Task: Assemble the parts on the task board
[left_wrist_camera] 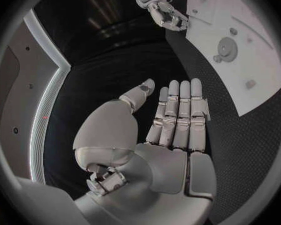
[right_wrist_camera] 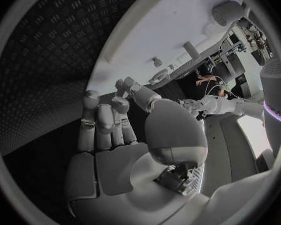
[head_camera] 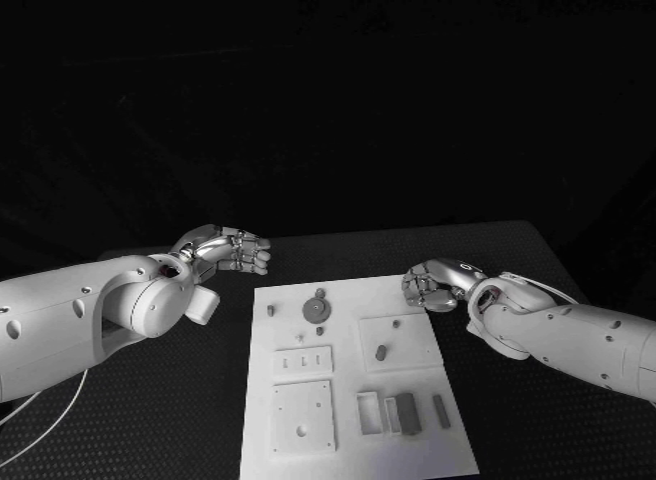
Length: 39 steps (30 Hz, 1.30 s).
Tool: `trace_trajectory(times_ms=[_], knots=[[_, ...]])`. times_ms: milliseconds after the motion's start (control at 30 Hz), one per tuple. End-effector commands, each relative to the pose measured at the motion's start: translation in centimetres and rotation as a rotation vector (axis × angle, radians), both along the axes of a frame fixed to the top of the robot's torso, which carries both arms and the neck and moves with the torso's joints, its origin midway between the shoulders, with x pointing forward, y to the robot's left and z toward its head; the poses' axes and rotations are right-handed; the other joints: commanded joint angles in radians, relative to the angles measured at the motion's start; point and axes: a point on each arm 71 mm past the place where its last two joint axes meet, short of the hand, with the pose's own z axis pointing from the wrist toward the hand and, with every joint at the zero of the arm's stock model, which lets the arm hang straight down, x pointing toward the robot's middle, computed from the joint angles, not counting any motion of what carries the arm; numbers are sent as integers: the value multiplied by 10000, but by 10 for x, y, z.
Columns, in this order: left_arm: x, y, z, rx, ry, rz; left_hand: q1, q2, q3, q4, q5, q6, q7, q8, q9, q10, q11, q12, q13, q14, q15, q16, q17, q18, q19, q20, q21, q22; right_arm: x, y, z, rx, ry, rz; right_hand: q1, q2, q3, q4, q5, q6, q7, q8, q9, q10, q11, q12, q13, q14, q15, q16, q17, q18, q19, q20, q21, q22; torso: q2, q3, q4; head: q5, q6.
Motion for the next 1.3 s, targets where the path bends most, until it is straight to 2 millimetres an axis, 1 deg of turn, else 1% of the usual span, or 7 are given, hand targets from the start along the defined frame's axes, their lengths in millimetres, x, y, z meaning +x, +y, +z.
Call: trace_trajectory(times_ms=[33, 267, 433, 567, 833, 1067, 1300], knots=[[-1, -4, -1, 368, 170, -306, -26, 108, -3, 62, -26, 104, 6, 51, -12, 77, 0, 36, 17, 63, 3, 55, 26, 47, 65, -15, 63, 27, 2, 10, 12, -308, -475, -43, 12, 60, -11, -41, 42, 2043, -147, 41, 84, -98, -208, 47, 5, 130, -67, 43, 15, 68, 41, -41, 41, 202, -5, -21, -16, 6, 40], [-3, -17, -6, 929, 705, -520, -238, 98, -65, 230, -29, 118, 15, -30, -66, 95, 2, -15, 33, 86, 8, 14, 80, 23, 82, -37, 55, 61, 0, 39, 31, -574, -773, 166, 11, 58, -26, -39, 42, 2072, -161, 53, 117, -63, -222, 49, 3, 189, -83, 51, 65, 69, 57, -56, 62, 202, -29, -32, -26, 9, 127], [-4, -30, -9, 1270, 941, -651, -521, 42, -140, 479, -36, -12, 90, -174, -146, 92, 15, -70, 44, 87, 23, -35, 126, 23, 72, -33, 32, 85, -4, 64, 38, -553, -802, 411, 0, 29, -55, -48, 42, 2111, -183, 74, 164, -17, -244, 50, -2, 255, -102, 57, 109, 69, 75, -74, 85, 200, -98, -96, -34, 35, 164], [-6, -38, -14, 1631, 1227, -792, -697, -1, -210, 601, -40, -71, 121, -238, -183, 77, 26, -103, 51, 79, 41, -62, 162, 28, 49, -21, 12, 100, -9, 90, 43, -462, -838, 738, 12, 18, -62, -49, 42, 2126, -194, 84, 194, 7, -256, 47, -7, 300, -115, 60, 145, 69, 87, -87, 98, 198, -148, -124, -39, 148, 235], [-11, -66, -25, 2449, 1748, -1872, -1095, -268, -354, 863, -40, -135, 160, -336, -248, -68, 97, -230, 44, -70, 108, -191, 215, 39, -92, 37, -80, 116, -18, 139, 46, -163, -607, 1477, 39, -14, -72, -59, 43, 2140, -212, 91, 242, 53, -275, 41, -17, 345, -137, 64, 152, 69, 109, -113, 120, 196, -278, -176, -33, 304, 235], [-16, -78, -30, 2899, 2008, -2351, -1189, -400, -376, 930, -40, -163, 111, -392, -286, -198, 158, -323, 41, -182, 158, -279, 259, 50, -191, 88, -139, 136, -20, 156, 47, -71, -631, 1618, 65, -41, -72, -60, 43, 2140, -218, 89, 265, 70, -283, 32, -24, 370, -149, 61, 163, 68, 113, -126, 126, 193, -343, -216, -13, 365, 202], [-19, -85, -33, 3073, 2292, -2786, -1451, -558, -459, 1121, -40, -209, 183, -462, -326, -312, 213, -400, 49, -254, 197, -345, 318, 68, -261, 129, -181, 168, -23, 166, 48, -5, -600, 1728, 72, -51, -76, -58, 43, 2144, -221, 89, 279, 84, -287, 26, -30, 388, -156, 59, 170, 68, 120, -133, 132, 191, -322, -201, -9, 416, 216]])
